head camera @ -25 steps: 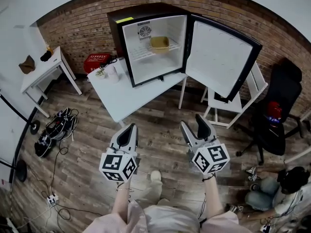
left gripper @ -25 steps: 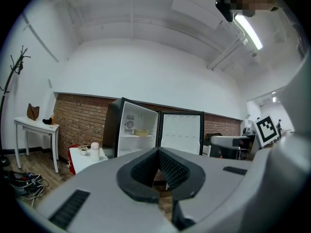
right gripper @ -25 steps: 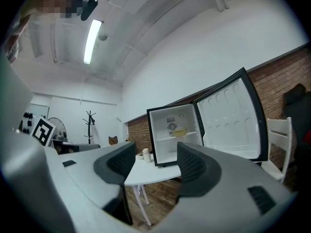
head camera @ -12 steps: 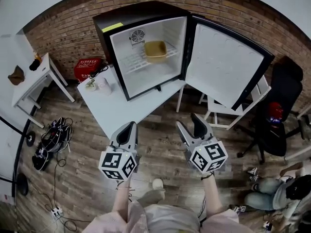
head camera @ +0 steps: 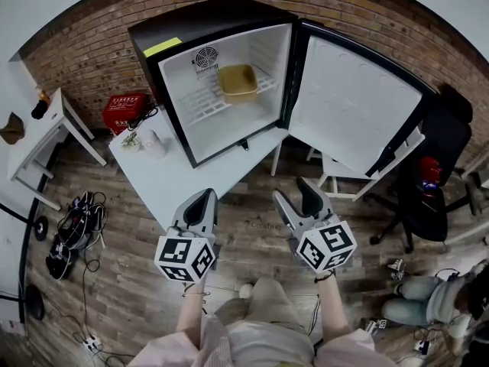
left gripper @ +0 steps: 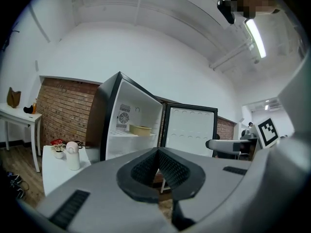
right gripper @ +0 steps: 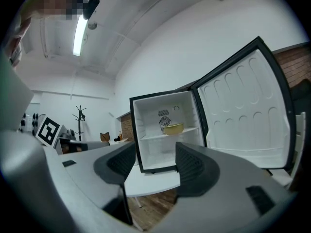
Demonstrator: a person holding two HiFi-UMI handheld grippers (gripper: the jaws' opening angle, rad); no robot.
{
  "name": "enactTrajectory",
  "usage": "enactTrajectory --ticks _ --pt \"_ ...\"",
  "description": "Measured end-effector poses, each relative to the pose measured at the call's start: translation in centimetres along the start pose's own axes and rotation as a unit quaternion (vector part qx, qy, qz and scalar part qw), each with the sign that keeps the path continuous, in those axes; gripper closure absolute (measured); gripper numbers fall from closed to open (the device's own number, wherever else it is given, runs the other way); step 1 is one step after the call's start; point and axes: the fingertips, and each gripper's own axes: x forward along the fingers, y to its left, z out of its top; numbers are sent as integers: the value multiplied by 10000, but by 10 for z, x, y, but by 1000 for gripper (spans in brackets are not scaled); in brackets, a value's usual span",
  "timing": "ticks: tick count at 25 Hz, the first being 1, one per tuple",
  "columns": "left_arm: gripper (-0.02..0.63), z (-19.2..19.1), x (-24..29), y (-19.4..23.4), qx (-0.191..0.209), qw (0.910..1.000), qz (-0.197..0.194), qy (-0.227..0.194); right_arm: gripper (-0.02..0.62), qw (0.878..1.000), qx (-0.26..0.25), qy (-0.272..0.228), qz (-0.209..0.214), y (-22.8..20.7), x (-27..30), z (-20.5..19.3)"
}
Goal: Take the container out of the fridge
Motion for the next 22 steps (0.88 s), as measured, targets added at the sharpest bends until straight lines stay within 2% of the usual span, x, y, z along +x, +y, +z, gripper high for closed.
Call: enactTrajectory --ticks 8,16,22 --pt "614 -9 26 23 -132 9998 128 101 344 9999 51 40 140 -15 38 -4" --pt "614 1 83 57 -135 9995 260 120 344 9995 -38 37 311 -48 106 7" --pt "614 11 126 73 -174 9994 299 73 345 9974 -188 85 690 -64 154 17"
